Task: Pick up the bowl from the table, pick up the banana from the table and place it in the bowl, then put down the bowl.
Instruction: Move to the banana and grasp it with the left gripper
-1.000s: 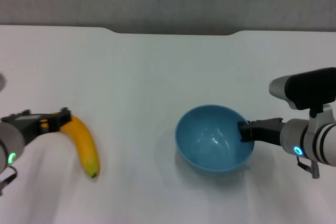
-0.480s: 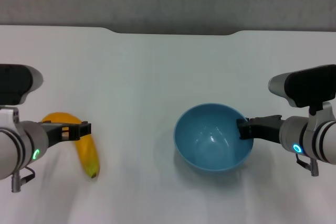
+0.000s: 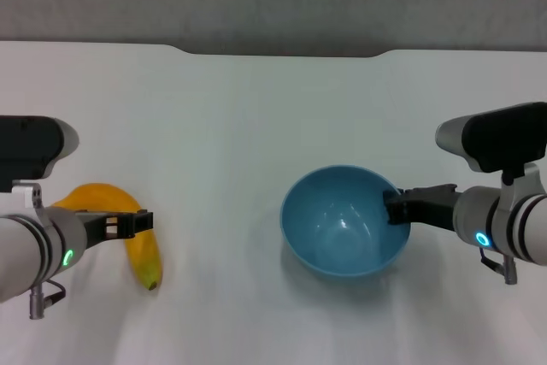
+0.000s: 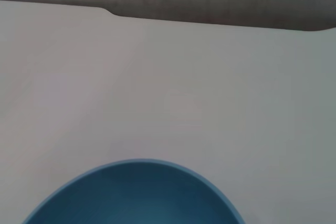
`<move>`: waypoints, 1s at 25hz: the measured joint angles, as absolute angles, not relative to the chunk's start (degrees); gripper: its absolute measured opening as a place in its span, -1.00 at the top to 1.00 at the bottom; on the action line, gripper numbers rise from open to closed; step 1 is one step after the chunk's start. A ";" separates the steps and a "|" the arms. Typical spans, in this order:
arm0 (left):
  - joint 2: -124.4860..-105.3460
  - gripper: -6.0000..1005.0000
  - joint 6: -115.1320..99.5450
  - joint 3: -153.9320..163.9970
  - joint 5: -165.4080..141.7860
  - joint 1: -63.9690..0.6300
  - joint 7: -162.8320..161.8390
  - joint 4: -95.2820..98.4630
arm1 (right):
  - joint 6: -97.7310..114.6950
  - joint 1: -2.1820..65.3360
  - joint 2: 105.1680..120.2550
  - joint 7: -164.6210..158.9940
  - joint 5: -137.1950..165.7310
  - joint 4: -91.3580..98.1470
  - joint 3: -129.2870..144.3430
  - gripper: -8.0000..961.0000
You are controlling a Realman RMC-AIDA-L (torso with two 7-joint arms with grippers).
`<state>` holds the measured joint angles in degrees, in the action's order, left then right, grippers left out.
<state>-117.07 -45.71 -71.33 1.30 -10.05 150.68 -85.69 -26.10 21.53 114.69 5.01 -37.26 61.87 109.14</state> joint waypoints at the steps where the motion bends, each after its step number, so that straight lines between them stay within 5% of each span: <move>1: -117.07 -0.80 -45.48 -71.27 1.48 -10.22 150.25 -85.52 | -26.10 21.53 114.69 5.01 -37.26 61.88 109.15 0.89; 25: -117.16 -0.79 -37.75 -69.75 1.40 -15.82 138.41 -73.11 | -26.10 20.90 114.69 5.54 -37.26 62.49 109.15 0.89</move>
<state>-117.16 -37.75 -69.75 1.40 -15.82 138.41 -73.11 -26.10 20.90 114.69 5.54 -37.26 62.49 109.15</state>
